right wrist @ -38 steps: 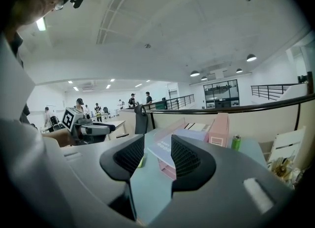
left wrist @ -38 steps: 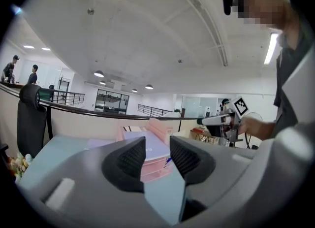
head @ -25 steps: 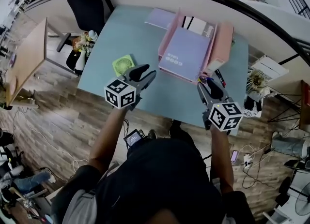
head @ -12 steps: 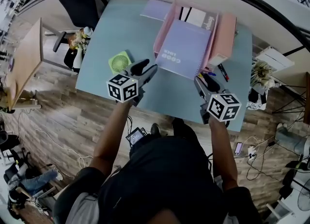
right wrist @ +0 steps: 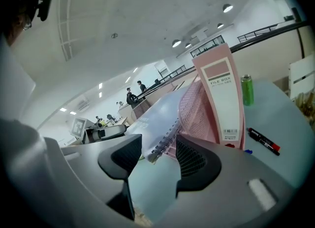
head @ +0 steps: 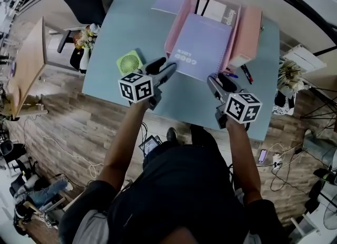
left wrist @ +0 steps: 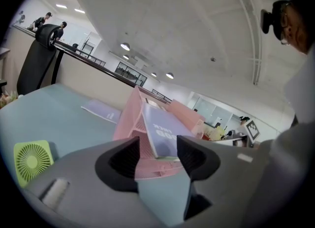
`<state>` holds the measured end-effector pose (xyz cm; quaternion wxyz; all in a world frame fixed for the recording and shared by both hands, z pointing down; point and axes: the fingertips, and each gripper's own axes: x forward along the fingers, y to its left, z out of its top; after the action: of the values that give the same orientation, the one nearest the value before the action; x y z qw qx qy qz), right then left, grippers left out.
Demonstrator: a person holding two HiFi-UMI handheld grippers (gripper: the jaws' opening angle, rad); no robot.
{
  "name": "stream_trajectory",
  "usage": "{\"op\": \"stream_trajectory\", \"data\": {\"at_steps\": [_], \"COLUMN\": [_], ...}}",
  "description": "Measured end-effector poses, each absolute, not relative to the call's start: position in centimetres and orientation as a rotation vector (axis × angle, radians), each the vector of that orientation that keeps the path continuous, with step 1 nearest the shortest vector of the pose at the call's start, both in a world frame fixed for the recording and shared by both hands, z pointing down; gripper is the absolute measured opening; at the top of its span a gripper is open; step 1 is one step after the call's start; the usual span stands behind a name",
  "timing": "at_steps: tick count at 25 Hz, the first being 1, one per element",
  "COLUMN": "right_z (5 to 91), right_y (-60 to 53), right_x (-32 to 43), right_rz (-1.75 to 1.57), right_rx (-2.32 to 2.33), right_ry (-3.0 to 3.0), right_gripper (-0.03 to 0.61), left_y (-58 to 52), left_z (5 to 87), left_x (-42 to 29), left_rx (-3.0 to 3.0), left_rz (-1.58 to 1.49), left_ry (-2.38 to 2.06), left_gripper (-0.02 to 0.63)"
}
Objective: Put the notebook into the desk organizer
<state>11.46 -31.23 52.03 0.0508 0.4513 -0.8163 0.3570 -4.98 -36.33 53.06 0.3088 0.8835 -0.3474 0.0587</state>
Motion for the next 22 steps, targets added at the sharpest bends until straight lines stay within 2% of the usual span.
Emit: {"op": "stream_trajectory", "data": {"at_steps": [8, 10, 15, 22], "right_z": [52.9, 52.8, 51.9, 49.8], "right_y": [-31.6, -31.6, -31.5, -30.8], "right_x": [10.8, 10.9, 10.9, 10.2], "right_rz": [1.17, 1.161, 1.17, 0.981], "right_rx": [1.364, 1.376, 1.414, 1.443], "right_ry": [-2.467, -2.455, -2.437, -2.439], "right_gripper": [0.193, 0.181, 0.137, 0.109], "left_y": [-36.4, -36.4, -36.2, -34.5], "left_z": [54.0, 53.9, 53.0, 50.6], "left_x": [-4.1, -3.9, -3.8, -2.7], "left_rx": [2.3, 2.301, 2.353, 2.537], "left_rz": [0.165, 0.166, 0.199, 0.347], "left_ry": [-0.874, -0.874, -0.93, -0.991], "left_gripper": [0.255, 0.217, 0.172, 0.146]}}
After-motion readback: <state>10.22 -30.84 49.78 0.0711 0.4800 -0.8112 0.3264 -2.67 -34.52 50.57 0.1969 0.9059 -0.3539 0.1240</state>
